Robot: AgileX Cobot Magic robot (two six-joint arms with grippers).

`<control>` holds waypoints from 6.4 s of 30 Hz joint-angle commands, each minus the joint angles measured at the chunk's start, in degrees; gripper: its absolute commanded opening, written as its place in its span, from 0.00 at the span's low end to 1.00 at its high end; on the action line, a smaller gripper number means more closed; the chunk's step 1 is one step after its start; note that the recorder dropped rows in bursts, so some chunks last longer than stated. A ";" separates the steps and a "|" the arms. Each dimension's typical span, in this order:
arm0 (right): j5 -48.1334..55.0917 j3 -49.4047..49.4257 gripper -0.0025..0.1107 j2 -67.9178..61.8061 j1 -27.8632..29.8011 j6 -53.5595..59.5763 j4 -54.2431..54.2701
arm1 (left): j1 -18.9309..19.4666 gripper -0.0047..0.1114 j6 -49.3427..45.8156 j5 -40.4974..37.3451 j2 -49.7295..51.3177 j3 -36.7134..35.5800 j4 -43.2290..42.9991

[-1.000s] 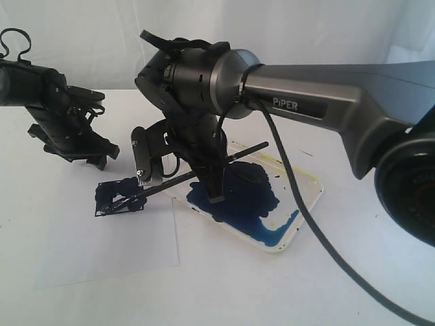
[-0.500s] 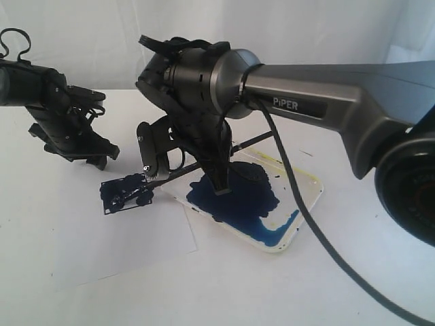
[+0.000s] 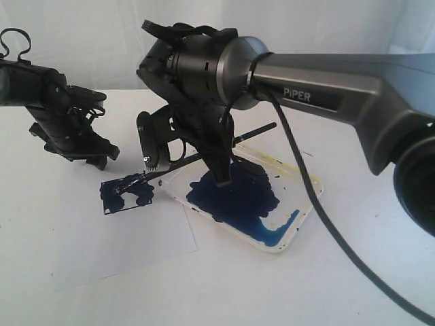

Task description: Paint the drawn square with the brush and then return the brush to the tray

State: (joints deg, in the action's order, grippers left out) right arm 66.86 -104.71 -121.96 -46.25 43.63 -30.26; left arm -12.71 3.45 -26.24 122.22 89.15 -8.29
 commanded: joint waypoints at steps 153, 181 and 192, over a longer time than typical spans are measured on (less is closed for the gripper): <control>1.70 0.18 0.02 1.80 2.30 2.58 0.31 | 0.02 0.64 -0.74 -2.32 0.42 -0.40 -0.15; 3.10 2.59 0.02 6.18 18.19 1.77 11.00 | 0.02 0.64 -0.86 -1.83 0.42 -0.40 -0.15; -7.42 13.17 0.02 7.06 32.40 29.72 16.82 | 0.02 0.64 -0.86 -1.83 0.42 -0.40 -0.15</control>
State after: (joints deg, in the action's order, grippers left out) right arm 60.56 -91.99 -114.96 -15.93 68.72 -16.01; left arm -12.71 2.80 -26.11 122.22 89.15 -8.40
